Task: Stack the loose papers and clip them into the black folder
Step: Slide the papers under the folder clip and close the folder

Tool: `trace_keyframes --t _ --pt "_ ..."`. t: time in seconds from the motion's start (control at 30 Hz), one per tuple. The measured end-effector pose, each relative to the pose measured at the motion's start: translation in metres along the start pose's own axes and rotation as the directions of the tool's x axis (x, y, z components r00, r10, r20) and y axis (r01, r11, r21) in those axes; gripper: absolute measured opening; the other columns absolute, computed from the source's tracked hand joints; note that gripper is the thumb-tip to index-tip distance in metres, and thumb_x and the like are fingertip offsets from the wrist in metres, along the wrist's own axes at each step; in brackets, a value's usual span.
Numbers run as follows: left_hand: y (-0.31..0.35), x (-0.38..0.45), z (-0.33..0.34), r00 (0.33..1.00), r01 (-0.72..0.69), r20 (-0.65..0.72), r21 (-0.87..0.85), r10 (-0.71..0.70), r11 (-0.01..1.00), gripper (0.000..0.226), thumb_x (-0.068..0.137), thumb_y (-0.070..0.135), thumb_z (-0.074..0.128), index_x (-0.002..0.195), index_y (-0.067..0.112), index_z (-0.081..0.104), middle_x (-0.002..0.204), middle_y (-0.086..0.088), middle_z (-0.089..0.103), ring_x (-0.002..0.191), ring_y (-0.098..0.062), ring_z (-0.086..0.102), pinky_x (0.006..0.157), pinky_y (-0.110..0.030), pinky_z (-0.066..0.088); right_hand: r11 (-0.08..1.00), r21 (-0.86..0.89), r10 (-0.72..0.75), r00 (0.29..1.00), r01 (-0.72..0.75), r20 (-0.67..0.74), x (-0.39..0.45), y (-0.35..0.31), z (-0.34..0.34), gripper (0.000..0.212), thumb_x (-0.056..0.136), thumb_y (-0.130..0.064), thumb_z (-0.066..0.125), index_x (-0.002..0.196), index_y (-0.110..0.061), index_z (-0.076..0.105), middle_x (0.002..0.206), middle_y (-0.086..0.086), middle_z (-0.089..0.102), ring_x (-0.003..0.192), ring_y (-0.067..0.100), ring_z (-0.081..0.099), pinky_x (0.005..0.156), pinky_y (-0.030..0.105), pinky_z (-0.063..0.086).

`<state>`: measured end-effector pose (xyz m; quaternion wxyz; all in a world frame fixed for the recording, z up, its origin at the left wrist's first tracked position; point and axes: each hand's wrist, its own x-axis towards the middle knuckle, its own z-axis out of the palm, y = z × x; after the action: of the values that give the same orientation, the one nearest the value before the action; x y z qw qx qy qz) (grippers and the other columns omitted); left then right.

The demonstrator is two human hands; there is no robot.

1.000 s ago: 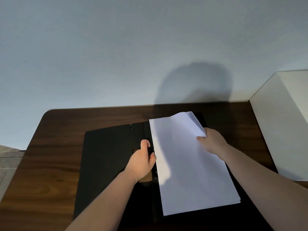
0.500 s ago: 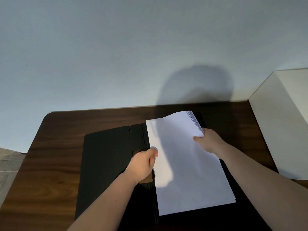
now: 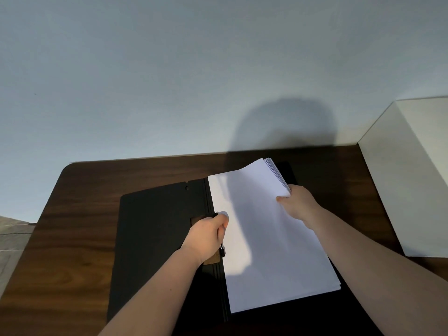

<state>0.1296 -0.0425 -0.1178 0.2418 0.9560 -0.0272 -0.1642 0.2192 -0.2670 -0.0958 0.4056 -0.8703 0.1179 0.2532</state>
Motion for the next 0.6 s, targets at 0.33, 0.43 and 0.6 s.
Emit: trace_keyframes --t 0.33,0.43,0.6 --pt "0.0066 0.0031 0.0021 0.999 0.041 0.004 0.085 -0.042 0.996 0.005 0.092 0.016 0.035 0.093 0.019 0.039 0.067 -0.007 0.048 0.061 -0.024 0.041 0.059 -0.043 0.047 1.0 0.004 0.025 0.999 -0.025 -0.046 -0.002 0.0017 0.0058 0.03 0.086 -0.012 0.05 0.113 -0.005 0.061 0.101 0.013 0.062 0.094 0.035 0.06 0.079 0.039 0.05" --pt "0.0063 0.0041 0.0017 0.998 0.055 0.019 0.085 -0.057 0.995 0.004 0.092 0.017 0.034 0.092 0.019 0.038 0.067 -0.008 0.049 0.059 -0.024 0.041 0.057 -0.042 0.044 0.999 -0.003 0.031 0.998 -0.032 -0.063 -0.0026 0.0041 0.0082 0.03 0.087 -0.012 0.05 0.114 -0.006 0.06 0.105 0.014 0.064 0.094 0.034 0.06 0.081 0.041 0.052" --pt "0.0088 0.0074 0.0014 0.996 0.07 0.051 0.11 -0.076 0.991 0.003 0.093 0.021 0.034 0.096 0.021 0.035 0.063 -0.007 0.051 0.056 -0.023 0.042 0.057 -0.044 0.046 0.999 0.006 0.053 0.995 -0.053 -0.085 -0.004 0.0056 0.0085 0.03 0.086 -0.014 0.05 0.113 -0.007 0.06 0.104 0.013 0.064 0.092 0.033 0.061 0.08 0.041 0.053"
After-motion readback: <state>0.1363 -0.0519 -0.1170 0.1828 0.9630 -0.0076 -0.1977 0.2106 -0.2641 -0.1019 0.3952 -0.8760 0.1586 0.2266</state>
